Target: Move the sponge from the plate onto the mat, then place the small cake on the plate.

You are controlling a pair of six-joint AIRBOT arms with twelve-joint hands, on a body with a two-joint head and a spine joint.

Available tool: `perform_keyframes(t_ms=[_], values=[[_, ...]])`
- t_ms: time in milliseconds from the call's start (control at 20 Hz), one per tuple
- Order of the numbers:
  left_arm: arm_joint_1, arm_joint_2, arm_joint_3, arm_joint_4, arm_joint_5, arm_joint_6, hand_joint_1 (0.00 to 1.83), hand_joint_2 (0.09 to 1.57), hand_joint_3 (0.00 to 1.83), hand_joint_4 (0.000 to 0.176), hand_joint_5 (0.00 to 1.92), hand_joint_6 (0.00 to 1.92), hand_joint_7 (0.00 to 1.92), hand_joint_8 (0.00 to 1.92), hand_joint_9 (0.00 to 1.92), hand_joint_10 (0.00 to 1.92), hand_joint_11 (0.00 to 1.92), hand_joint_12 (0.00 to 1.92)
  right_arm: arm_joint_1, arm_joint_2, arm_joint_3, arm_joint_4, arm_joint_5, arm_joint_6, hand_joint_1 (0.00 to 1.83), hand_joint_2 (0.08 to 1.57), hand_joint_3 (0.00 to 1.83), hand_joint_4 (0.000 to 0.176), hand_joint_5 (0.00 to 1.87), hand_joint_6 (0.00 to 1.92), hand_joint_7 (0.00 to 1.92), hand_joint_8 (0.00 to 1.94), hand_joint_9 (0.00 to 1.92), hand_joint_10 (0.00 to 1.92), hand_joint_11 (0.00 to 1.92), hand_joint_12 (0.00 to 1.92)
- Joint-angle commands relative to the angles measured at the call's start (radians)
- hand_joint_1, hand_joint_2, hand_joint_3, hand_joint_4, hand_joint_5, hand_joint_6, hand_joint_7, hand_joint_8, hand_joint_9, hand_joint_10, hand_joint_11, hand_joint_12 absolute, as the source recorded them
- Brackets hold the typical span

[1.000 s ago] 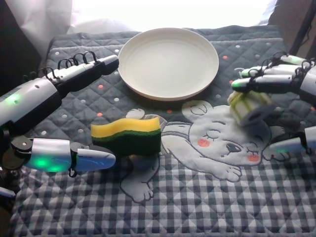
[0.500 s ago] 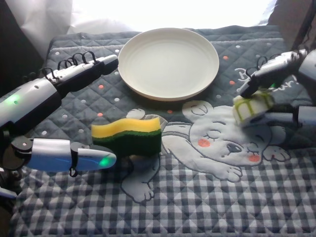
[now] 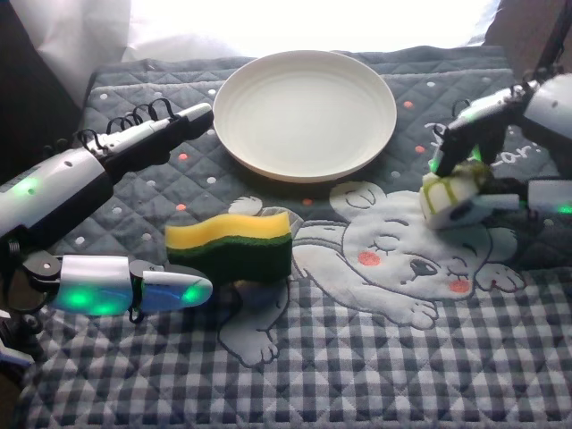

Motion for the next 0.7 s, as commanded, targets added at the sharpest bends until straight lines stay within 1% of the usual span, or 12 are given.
perform_keyframes(t_ms=[0, 50, 100, 150, 250, 300, 350, 400, 500, 550, 600, 650], values=[[-0.005, -0.003, 0.0, -0.003, -0.132, -0.007, 0.78, 0.85, 0.0, 0.064, 0.09, 0.01, 0.09, 0.0, 0.14, 0.0, 0.0, 0.8, 0.02, -0.005, 0.007, 0.016, 0.062, -0.011, 1.37, 1.13, 0.0, 0.0, 1.05, 0.77, 0.83, 1.22, 0.84, 1.3, 0.69, 1.37], [-0.005, -0.004, 0.0, -0.003, -0.134, -0.007, 0.78, 0.85, 0.0, 0.063, 0.09, 0.01, 0.09, 0.0, 0.14, 0.0, 0.0, 0.81, 0.05, -0.013, 0.016, 0.012, 0.062, -0.021, 1.37, 1.13, 0.0, 0.0, 1.05, 0.76, 0.83, 1.23, 0.84, 1.3, 0.68, 1.36], [-0.005, -0.006, 0.0, -0.003, -0.135, -0.007, 0.81, 0.84, 0.0, 0.075, 0.11, 0.01, 0.09, 0.0, 0.13, 0.0, 0.0, 0.76, 0.074, -0.02, 0.024, 0.006, 0.061, -0.025, 1.37, 1.13, 0.0, 0.0, 1.06, 0.73, 0.84, 1.22, 0.85, 1.3, 0.7, 1.35], [-0.005, -0.007, 0.001, -0.003, -0.135, -0.008, 0.81, 0.85, 0.0, 0.082, 0.1, 0.0, 0.08, 0.0, 0.12, 0.0, 0.0, 0.76, 0.111, -0.038, 0.044, -0.004, 0.06, -0.025, 1.37, 1.13, 0.0, 0.0, 1.07, 0.71, 0.82, 1.23, 0.85, 1.32, 0.74, 1.36], [-0.005, -0.007, 0.002, -0.003, -0.132, -0.009, 0.8, 0.86, 0.0, 0.069, 0.11, 0.0, 0.09, 0.0, 0.13, 0.0, 0.0, 0.82, 0.156, -0.053, 0.058, -0.021, 0.052, -0.025, 1.36, 1.15, 0.0, 0.0, 1.04, 0.76, 0.78, 1.26, 0.83, 1.35, 0.75, 1.34], [-0.005, -0.007, 0.002, -0.003, -0.132, -0.009, 0.79, 0.85, 0.0, 0.078, 0.11, 0.0, 0.09, 0.0, 0.13, 0.0, 0.0, 0.82, 0.187, -0.063, 0.067, -0.037, 0.045, -0.025, 1.36, 1.15, 0.0, 0.0, 1.03, 0.78, 0.77, 1.27, 0.82, 1.36, 0.74, 1.32], [-0.005, -0.007, 0.003, -0.003, -0.132, -0.009, 0.79, 0.86, 0.0, 0.081, 0.1, 0.0, 0.08, 0.0, 0.11, 0.01, 0.0, 0.75, 0.22, -0.077, 0.077, -0.049, 0.035, -0.028, 1.36, 1.16, 0.0, 0.0, 1.03, 0.78, 0.74, 1.29, 0.82, 1.37, 0.76, 1.31], [-0.005, -0.008, 0.003, -0.003, -0.132, -0.01, 0.79, 0.86, 0.0, 0.081, 0.1, 0.0, 0.08, 0.0, 0.11, 0.01, 0.0, 0.73, 0.254, -0.092, 0.089, -0.059, 0.021, -0.036, 1.36, 1.16, 0.0, 0.0, 1.03, 0.78, 0.74, 1.29, 0.82, 1.38, 0.77, 1.31], [-0.005, -0.009, 0.005, -0.003, -0.129, -0.013, 0.79, 0.84, 0.0, 0.082, 0.11, 0.0, 0.09, 0.0, 0.11, 0.01, 0.0, 0.74, 0.348, -0.138, 0.129, -0.103, -0.051, -0.062, 1.36, 1.16, 0.0, 0.0, 1.01, 0.81, 0.74, 1.29, 0.84, 1.36, 0.78, 1.27], [-0.005, -0.012, 0.008, -0.003, -0.128, -0.014, 0.8, 0.84, 0.0, 0.083, 0.11, 0.0, 0.09, 0.0, 0.12, 0.01, 0.0, 0.75, 0.385, -0.158, 0.142, -0.123, -0.089, -0.076, 1.36, 1.16, 0.0, 0.0, 1.01, 0.83, 0.77, 1.29, 0.81, 1.36, 0.72, 1.27], [-0.006, -0.015, 0.013, -0.002, -0.126, -0.016, 0.8, 0.85, 0.0, 0.083, 0.11, 0.0, 0.09, 0.0, 0.11, 0.0, 0.0, 0.71, 0.423, -0.181, 0.157, -0.133, -0.141, -0.114, 1.37, 1.14, 0.0, 0.0, 1.03, 0.82, 0.8, 1.23, 0.82, 1.32, 0.73, 1.22], [-0.009, -0.02, 0.02, 0.001, -0.122, -0.023, 0.8, 0.85, 0.0, 0.064, 0.12, 0.01, 0.09, 0.0, 0.11, 0.0, 0.0, 0.7, 0.45, -0.219, 0.192, -0.139, -0.196, -0.132, 1.38, 1.1, 0.0, 0.0, 1.06, 0.82, 0.92, 1.04, 0.92, 1.17, 0.77, 1.15]])
